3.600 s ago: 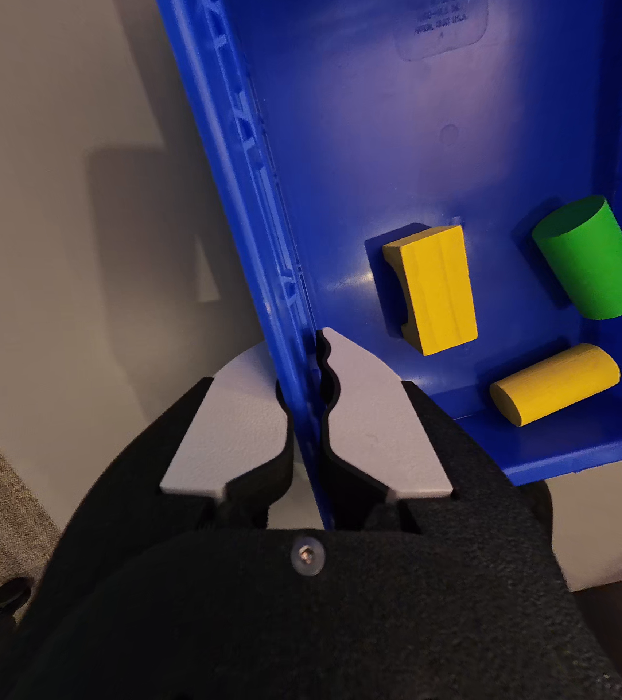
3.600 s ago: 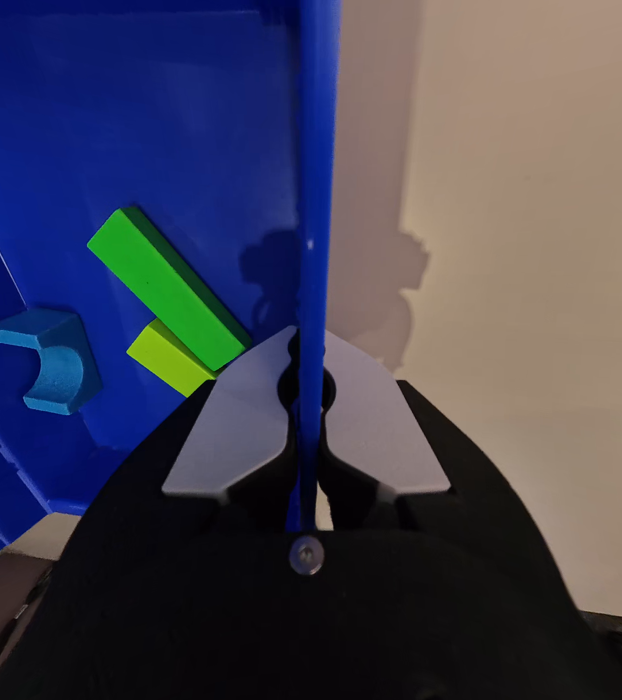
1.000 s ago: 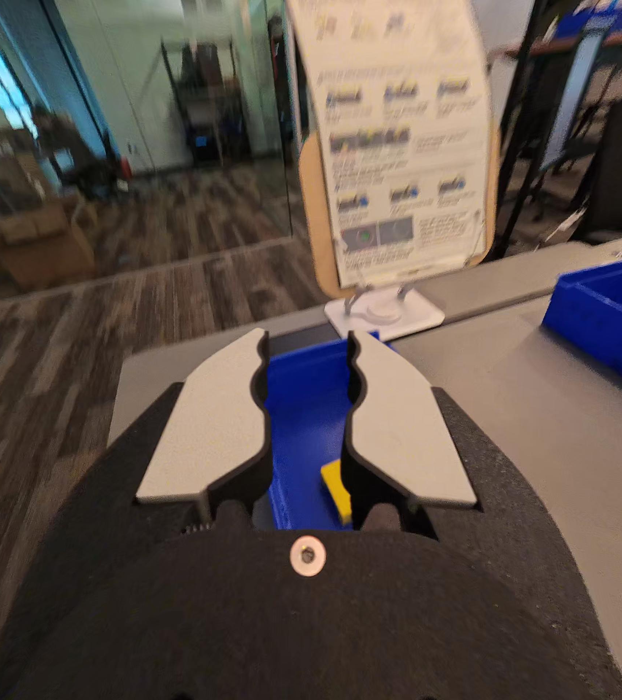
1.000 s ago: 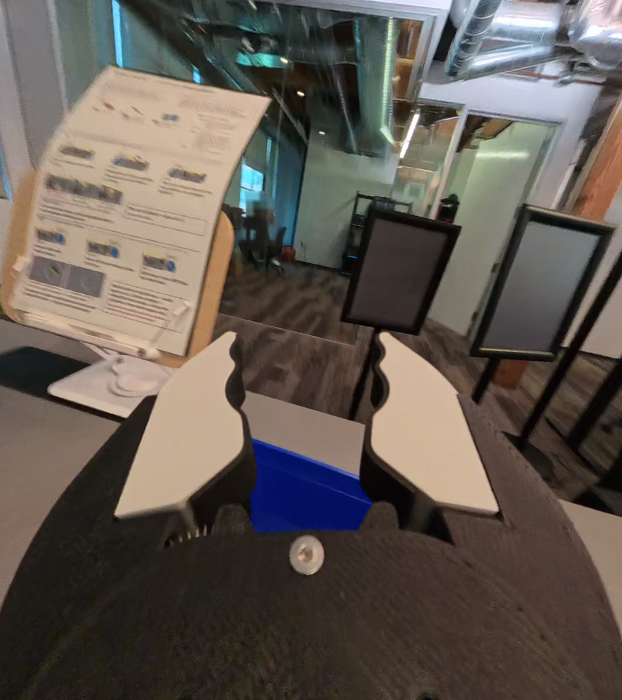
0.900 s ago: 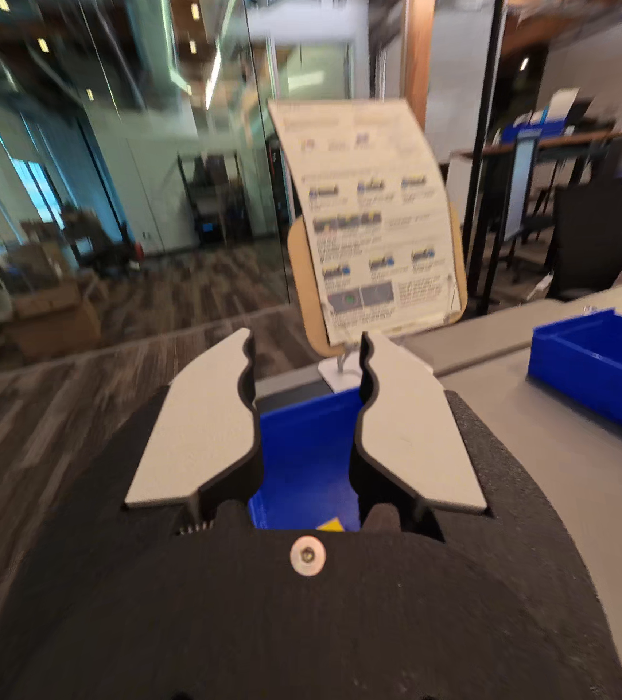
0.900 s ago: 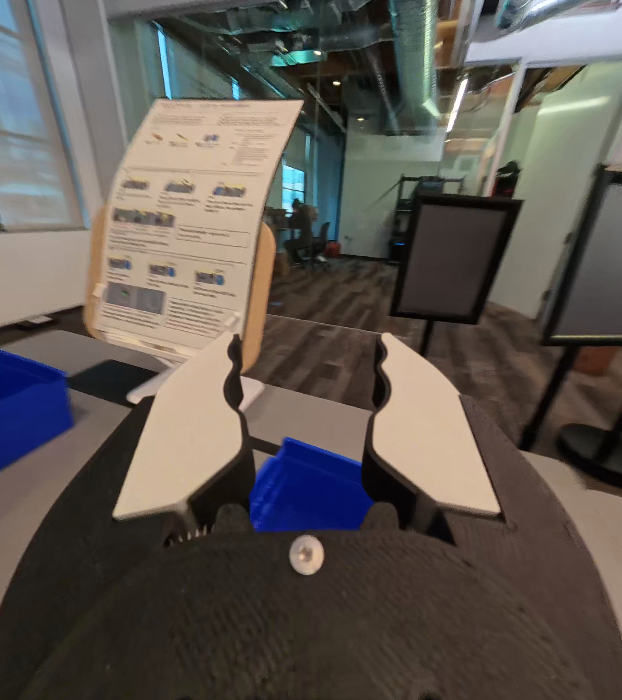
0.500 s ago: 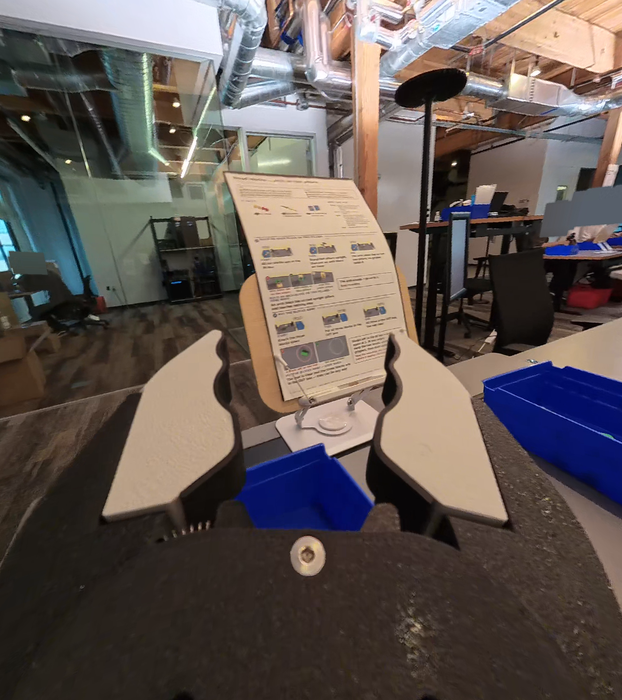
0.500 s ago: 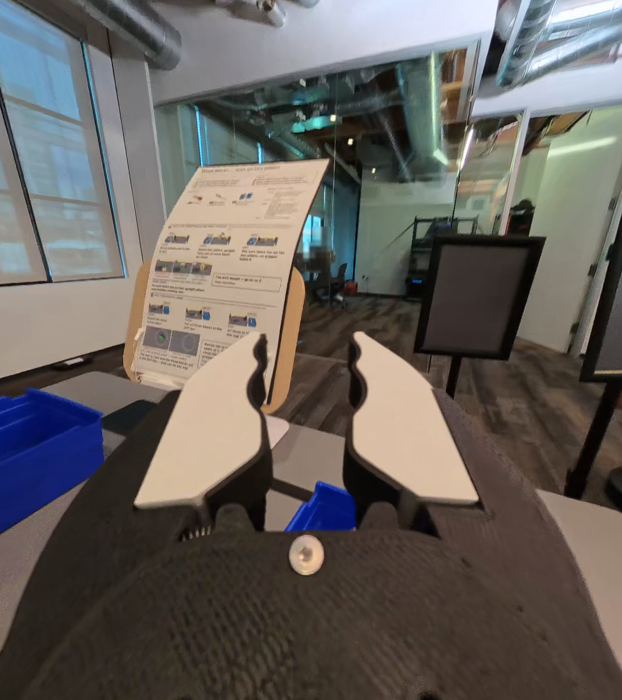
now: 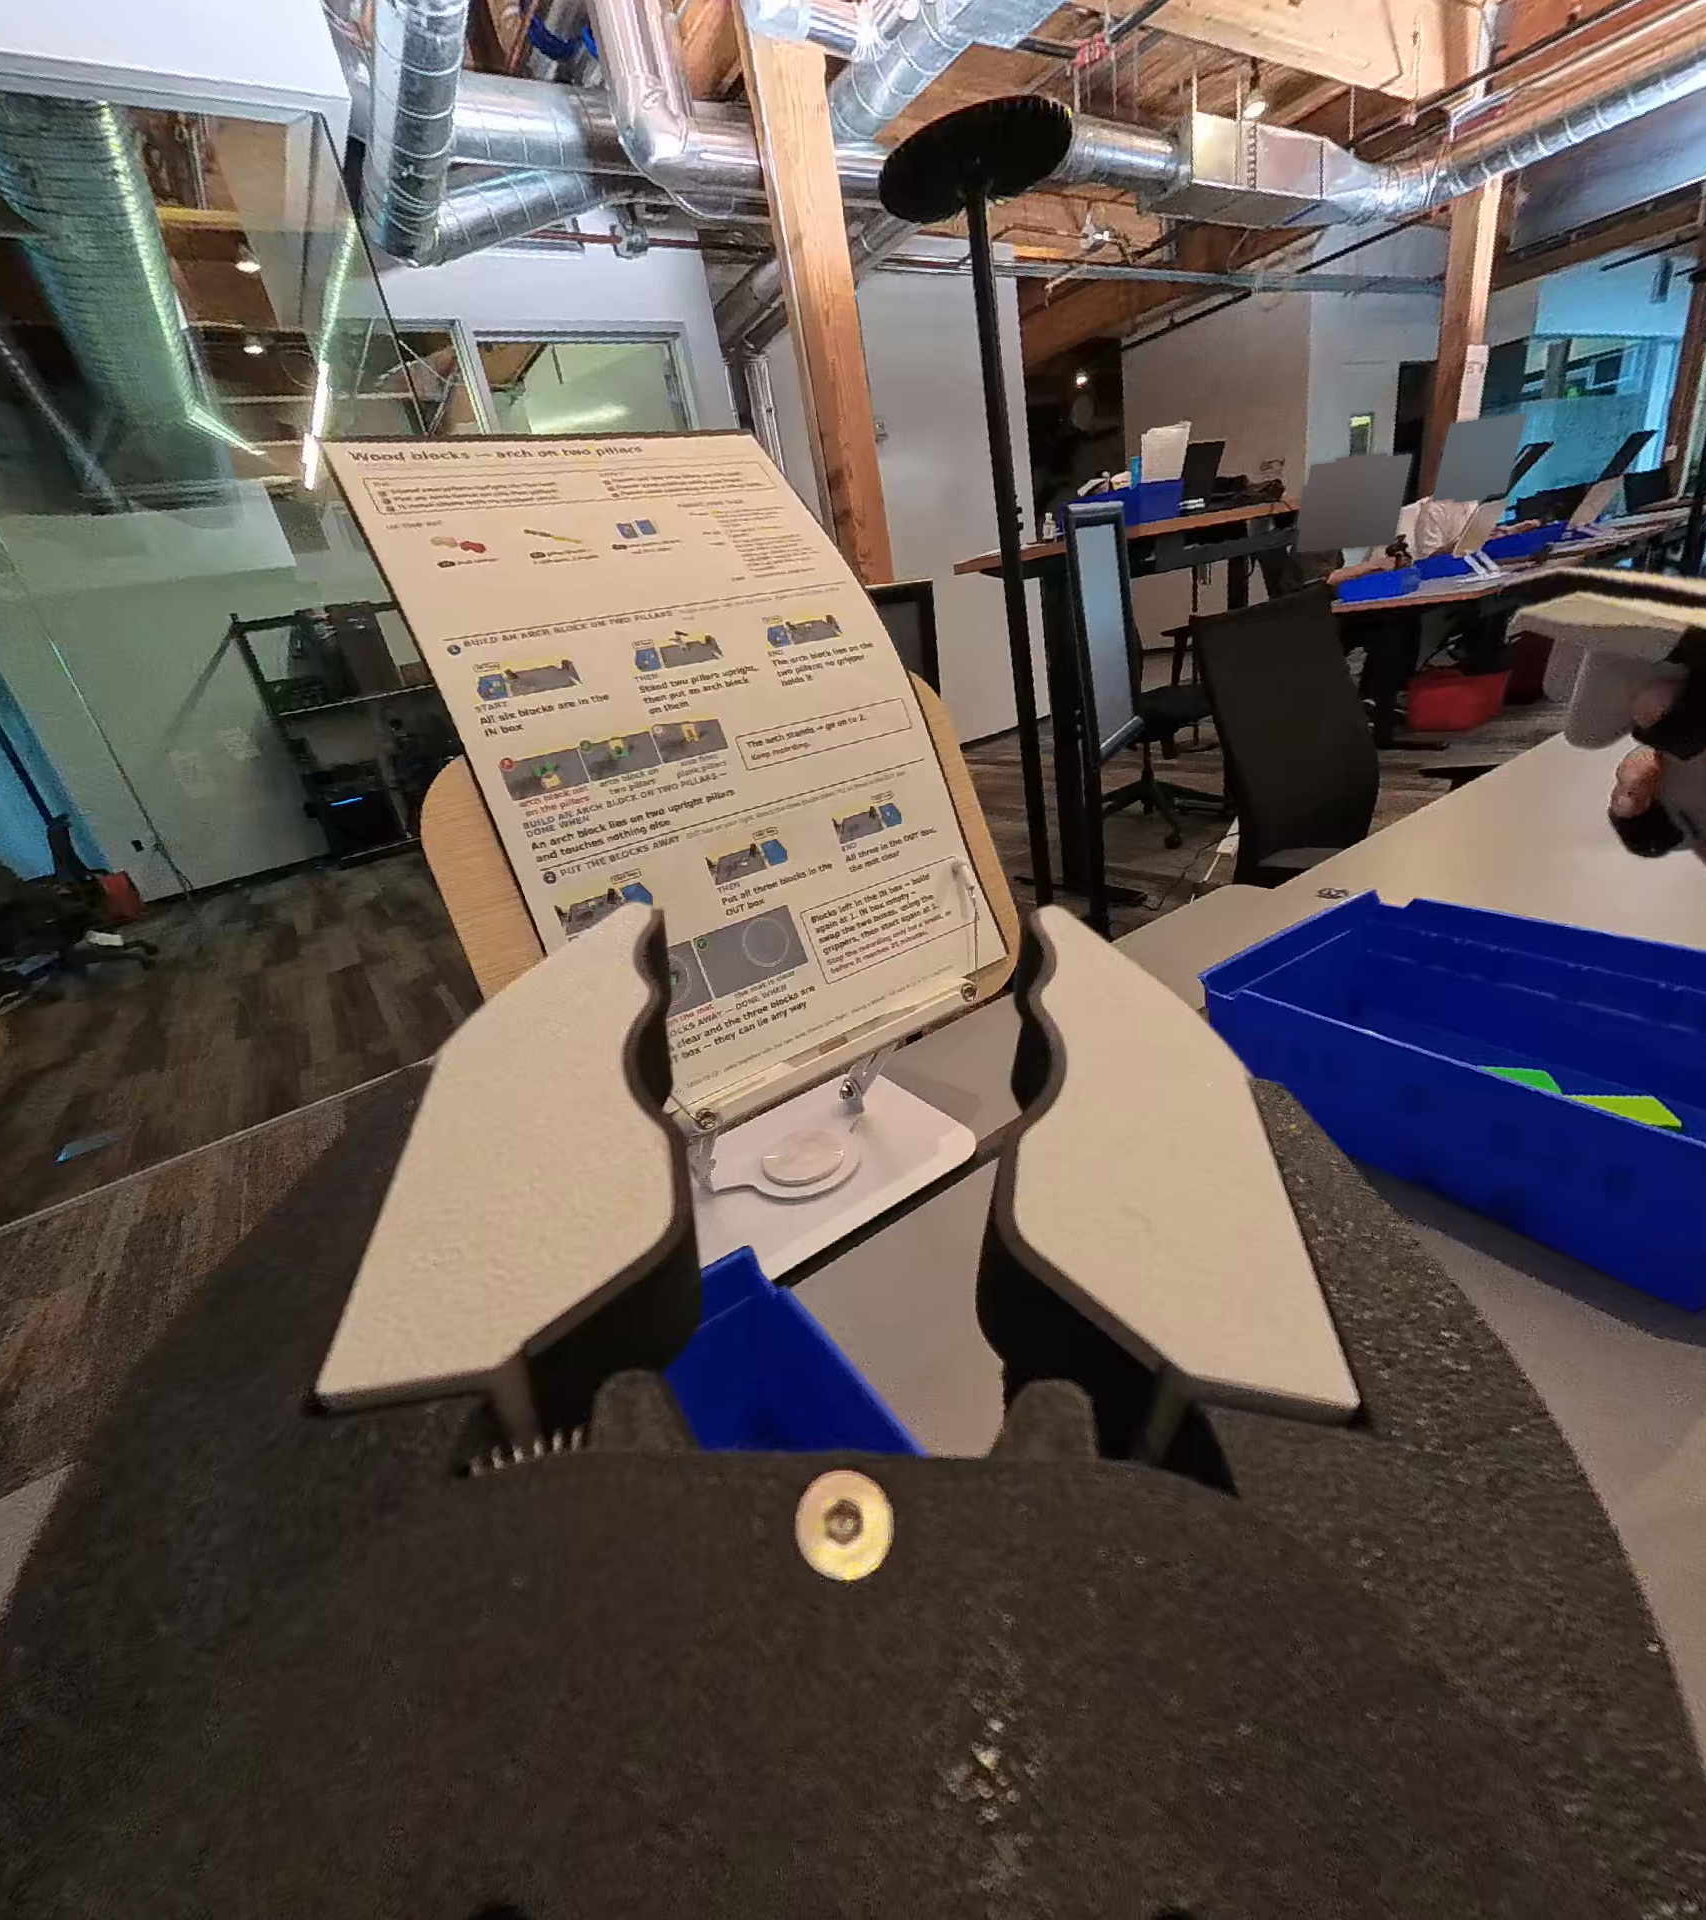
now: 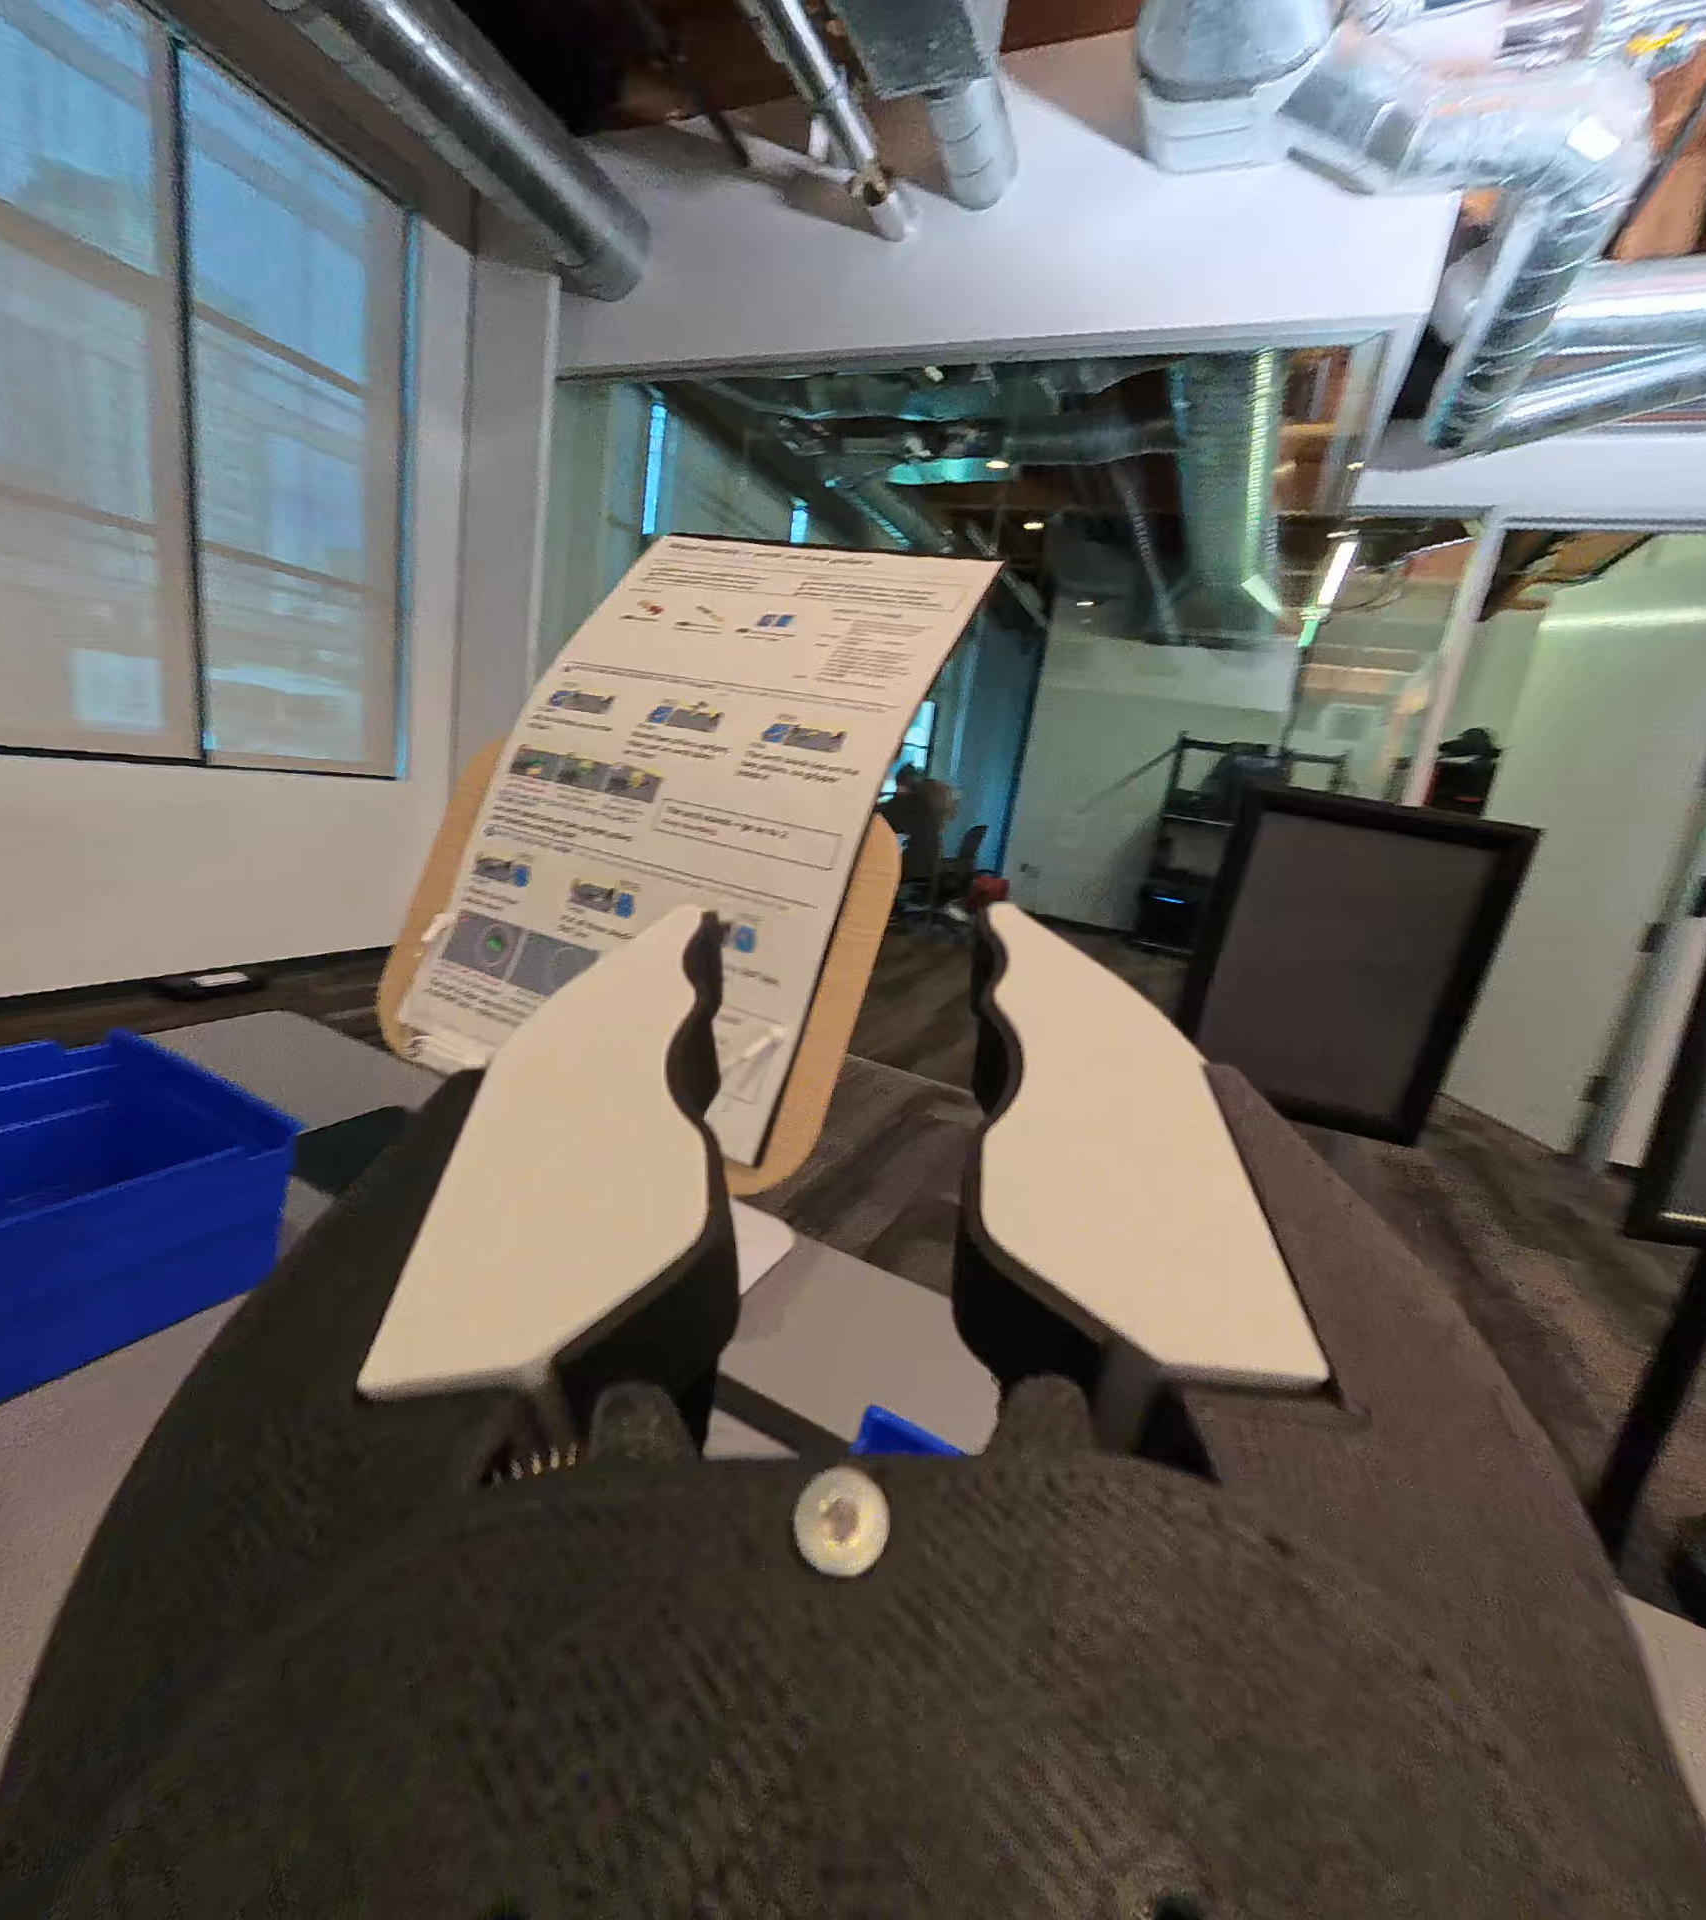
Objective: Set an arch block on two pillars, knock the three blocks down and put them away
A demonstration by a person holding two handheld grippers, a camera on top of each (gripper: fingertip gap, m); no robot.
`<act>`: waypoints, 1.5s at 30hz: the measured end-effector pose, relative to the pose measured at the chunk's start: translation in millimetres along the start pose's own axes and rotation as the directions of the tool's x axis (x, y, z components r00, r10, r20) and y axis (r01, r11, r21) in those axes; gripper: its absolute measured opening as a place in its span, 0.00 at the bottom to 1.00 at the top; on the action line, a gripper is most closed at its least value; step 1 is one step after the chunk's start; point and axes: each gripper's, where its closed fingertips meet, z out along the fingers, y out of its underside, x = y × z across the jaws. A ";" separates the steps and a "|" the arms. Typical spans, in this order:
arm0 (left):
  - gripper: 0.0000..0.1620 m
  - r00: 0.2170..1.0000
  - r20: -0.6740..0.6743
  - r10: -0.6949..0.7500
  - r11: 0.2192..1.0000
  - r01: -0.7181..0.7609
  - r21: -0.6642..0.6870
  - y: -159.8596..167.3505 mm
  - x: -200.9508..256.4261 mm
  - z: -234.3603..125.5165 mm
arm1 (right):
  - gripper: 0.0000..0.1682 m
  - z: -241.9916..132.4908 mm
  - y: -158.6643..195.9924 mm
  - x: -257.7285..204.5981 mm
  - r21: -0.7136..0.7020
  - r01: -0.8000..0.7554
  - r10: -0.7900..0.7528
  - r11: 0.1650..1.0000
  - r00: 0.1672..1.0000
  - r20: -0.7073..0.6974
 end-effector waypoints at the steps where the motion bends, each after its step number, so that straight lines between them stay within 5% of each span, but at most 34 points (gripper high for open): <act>1: 0.39 1.000 0.001 -0.004 1.000 0.004 0.002 -0.2 1.0 0.7 | 0.30 0.3 0.1 -4.3 0.005 -0.015 0.015 1.000 0.999 0.031; 14: 0.27 0.995 -0.072 -0.071 0.991 0.079 0.106 -19.1 14.2 -5.7 | 0.30 4.8 -6.2 -44.0 -0.008 -0.169 0.166 0.986 0.956 0.242; 45: 0.25 0.986 -0.108 -0.125 0.992 0.124 -0.016 4.0 13.6 0.6 | 0.23 21.1 5.8 -53.1 -0.009 -0.195 0.193 0.981 0.964 0.186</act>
